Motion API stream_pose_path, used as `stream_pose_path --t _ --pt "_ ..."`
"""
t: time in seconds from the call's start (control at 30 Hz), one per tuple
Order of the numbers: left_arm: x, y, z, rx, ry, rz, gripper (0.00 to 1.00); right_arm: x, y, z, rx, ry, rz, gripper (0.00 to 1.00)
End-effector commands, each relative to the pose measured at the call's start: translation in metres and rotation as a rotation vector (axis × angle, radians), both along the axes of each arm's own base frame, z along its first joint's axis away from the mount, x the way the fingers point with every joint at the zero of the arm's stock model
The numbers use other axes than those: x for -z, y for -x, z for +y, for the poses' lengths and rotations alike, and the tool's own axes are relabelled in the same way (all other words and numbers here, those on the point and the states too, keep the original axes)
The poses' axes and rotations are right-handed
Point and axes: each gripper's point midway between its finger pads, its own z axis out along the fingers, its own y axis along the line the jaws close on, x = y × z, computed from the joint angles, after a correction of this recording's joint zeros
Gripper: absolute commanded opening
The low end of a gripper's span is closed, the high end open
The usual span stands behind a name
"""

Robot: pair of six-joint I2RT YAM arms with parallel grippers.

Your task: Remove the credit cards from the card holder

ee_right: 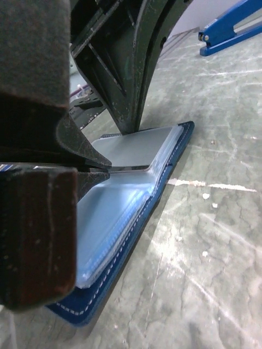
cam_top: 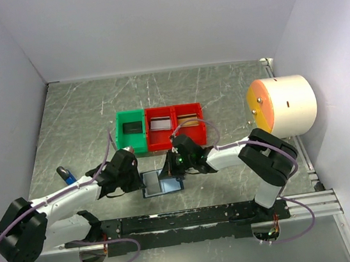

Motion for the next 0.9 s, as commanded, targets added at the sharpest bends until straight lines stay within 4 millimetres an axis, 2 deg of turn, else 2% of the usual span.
stream_pose_path --t 0.0,0.03,0.1,0.23,0.37,0.57,0.7,0.87 --pt "0.006 0.010 0.006 0.011 -0.023 0.022 0.07 0.009 0.000 -0.015 0.026 0.056 0.000 0.00" --pt "0.005 0.009 0.006 0.013 -0.019 0.019 0.07 0.010 0.002 -0.014 0.020 0.052 0.005 0.00" --pt "0.002 0.008 0.004 0.015 -0.007 0.010 0.11 0.010 0.004 -0.011 0.002 0.036 0.018 0.07" --pt "-0.011 0.003 -0.001 0.009 0.014 -0.015 0.24 0.015 0.007 -0.010 0.005 0.034 0.040 0.18" --pt "-0.031 -0.008 -0.005 -0.004 0.034 -0.065 0.36 0.017 0.006 -0.013 0.024 0.047 0.044 0.19" --pt "-0.048 -0.017 -0.016 0.002 0.090 -0.113 0.42 0.016 0.005 -0.015 0.030 0.060 0.039 0.20" --pt "-0.035 -0.014 -0.025 0.023 0.117 -0.073 0.41 0.015 0.006 -0.012 0.023 0.047 0.045 0.20" --pt "-0.009 -0.005 -0.025 0.028 0.103 -0.005 0.32 0.013 0.008 -0.008 0.011 0.015 0.054 0.21"
